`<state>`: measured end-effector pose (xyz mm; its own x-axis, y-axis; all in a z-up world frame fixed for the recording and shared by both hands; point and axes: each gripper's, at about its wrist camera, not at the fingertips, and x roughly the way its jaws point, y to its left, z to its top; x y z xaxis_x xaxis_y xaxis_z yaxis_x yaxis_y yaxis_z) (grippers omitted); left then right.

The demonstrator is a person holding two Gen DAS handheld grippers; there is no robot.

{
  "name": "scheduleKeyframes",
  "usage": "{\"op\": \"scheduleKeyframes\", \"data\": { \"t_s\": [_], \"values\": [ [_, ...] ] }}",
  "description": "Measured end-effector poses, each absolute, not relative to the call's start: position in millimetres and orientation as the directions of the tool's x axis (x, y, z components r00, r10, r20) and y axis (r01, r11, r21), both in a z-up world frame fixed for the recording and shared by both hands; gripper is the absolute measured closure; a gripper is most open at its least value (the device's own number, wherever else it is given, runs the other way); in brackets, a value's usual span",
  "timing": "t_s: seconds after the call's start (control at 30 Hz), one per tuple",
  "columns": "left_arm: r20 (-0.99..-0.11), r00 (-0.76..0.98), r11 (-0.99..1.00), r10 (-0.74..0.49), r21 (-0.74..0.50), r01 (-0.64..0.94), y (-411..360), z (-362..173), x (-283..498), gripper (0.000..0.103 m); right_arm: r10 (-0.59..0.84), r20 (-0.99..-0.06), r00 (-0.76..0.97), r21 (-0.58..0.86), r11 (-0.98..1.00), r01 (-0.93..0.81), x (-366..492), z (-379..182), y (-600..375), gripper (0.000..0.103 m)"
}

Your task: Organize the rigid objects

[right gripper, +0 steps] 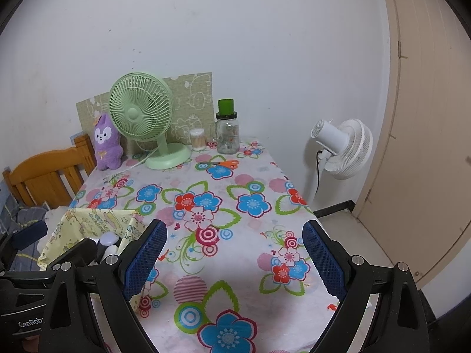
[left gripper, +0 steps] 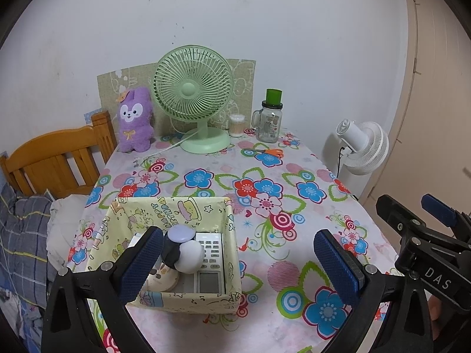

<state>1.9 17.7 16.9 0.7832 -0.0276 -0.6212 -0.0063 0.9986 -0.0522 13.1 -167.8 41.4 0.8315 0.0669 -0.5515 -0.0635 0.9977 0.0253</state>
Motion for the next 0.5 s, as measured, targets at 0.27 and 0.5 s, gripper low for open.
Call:
{"op": "scheduleKeyframes", "data": {
  "t_s": [0.27,0.5],
  "values": [
    [-0.613,0.79,0.999,-0.026,-0.048,-0.004,18.1,20.3,0.7,0.0,0.07,-0.543,0.837,0.031,0.998,-0.062,10.1,42.7,-167.7,0.008],
    [-0.609,0.792,0.999,-0.026,-0.049,-0.005,17.8,21.7,-0.3,0.0,0.067,-0.534,0.843,0.025,0.998,-0.064,7.8,45.7,-166.8,0.008]
  ]
}}
